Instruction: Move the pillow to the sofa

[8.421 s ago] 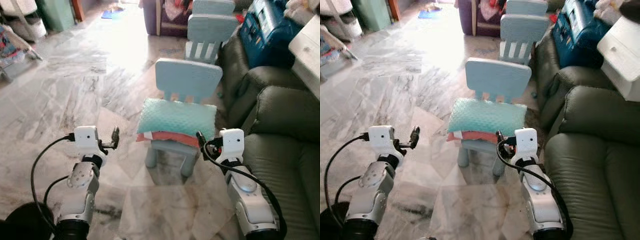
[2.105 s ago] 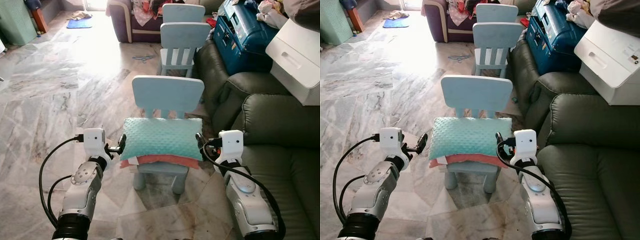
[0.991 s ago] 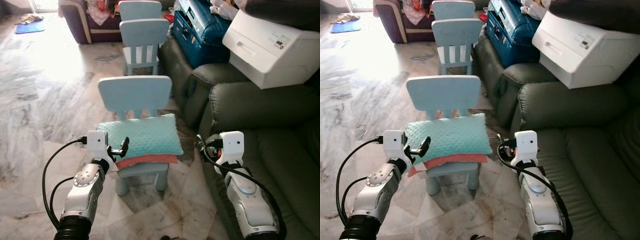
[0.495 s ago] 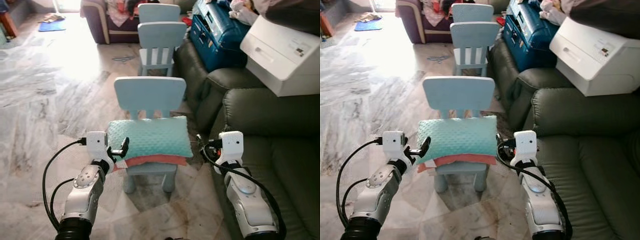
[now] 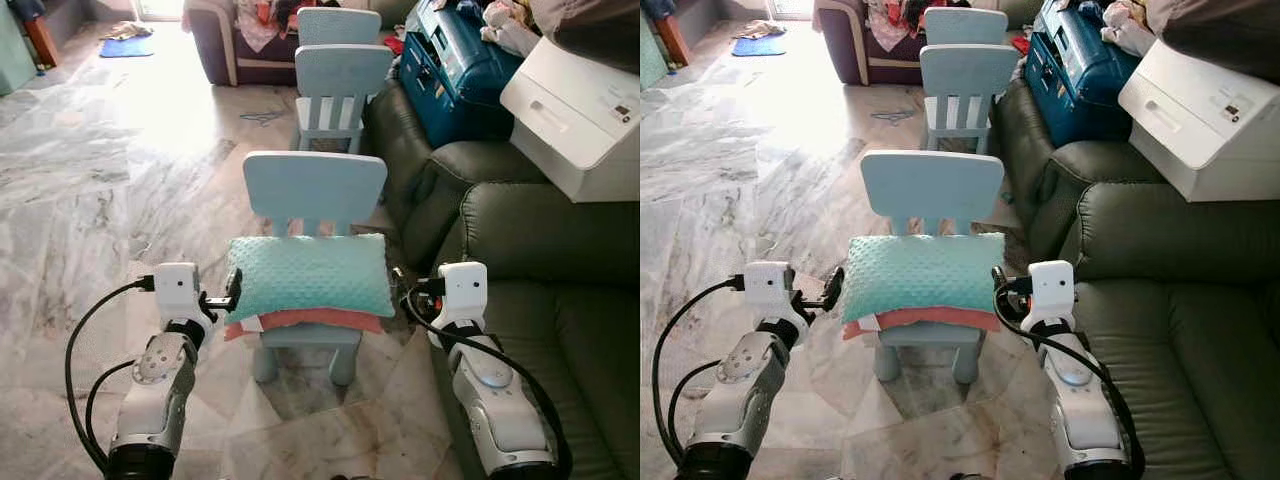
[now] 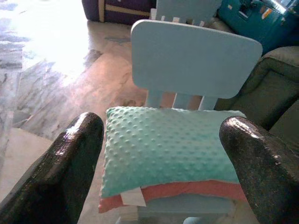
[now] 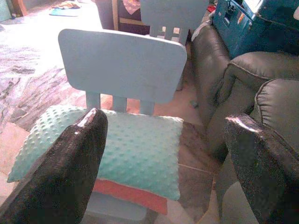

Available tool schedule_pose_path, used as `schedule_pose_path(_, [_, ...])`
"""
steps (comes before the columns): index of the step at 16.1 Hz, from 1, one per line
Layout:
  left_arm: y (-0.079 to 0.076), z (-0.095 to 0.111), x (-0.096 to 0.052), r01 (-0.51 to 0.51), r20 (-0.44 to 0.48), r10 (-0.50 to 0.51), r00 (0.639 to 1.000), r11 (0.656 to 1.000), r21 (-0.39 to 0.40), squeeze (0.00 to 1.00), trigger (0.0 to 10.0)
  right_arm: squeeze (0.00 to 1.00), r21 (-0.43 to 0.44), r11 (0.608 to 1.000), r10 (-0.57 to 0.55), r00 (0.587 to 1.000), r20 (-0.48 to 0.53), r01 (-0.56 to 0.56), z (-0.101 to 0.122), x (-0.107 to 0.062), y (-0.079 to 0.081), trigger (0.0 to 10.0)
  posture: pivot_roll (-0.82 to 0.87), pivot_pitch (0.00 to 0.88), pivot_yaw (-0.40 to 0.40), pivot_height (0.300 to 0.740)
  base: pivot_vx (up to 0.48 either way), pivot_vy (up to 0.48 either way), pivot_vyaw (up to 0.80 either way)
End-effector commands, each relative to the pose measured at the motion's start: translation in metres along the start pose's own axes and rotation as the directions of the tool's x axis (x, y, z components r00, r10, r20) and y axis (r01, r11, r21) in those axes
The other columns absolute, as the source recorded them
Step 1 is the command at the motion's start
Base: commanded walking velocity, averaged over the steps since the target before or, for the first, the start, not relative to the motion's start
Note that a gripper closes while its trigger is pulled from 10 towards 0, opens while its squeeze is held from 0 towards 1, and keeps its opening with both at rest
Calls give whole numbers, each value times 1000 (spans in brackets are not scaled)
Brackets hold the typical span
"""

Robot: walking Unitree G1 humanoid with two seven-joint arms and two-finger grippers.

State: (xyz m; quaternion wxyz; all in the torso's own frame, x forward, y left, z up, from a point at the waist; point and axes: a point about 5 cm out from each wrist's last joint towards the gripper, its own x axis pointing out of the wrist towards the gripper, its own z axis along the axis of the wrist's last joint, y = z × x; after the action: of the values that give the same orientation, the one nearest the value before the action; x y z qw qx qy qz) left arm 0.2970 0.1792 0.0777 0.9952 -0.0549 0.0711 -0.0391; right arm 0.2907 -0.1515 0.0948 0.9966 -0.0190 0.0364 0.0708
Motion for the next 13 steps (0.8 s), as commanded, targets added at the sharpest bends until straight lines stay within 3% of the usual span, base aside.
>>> schedule_pose_path(1, [-1, 2, 0, 5, 6, -6, 1000, 1000, 14, 0, 10000, 0, 4, 1000, -3, 1000, 18, 3, 4, 1, -1, 10000, -110, 104, -41, 740, 0, 0, 0])
schedule_pose_path(4, [1, -3, 1, -31, -20, 31, 999, 1000, 1, 0, 10000, 0, 3, 1000, -6, 1000, 10, 6, 2, -1, -2, 10000, -114, 106, -39, 740, 0, 0, 0])
schedule_pose_path(8, [-4, -2, 1, 1, -15, 0, 1000, 1000, 22, 0, 10000, 0, -1, 1000, -4, 1000, 7, 4, 1, -2, -2, 10000, -113, 103, -40, 740, 0, 0, 0])
schedule_pose_path(13, [-5, -2, 2, 3, -13, -3, 1000, 1000, 15, 0, 10000, 0, -8, 1000, 2, 1000, 8, -2, 2, 0, -3, 10000, -111, 96, -45, 740, 0, -407, 0])
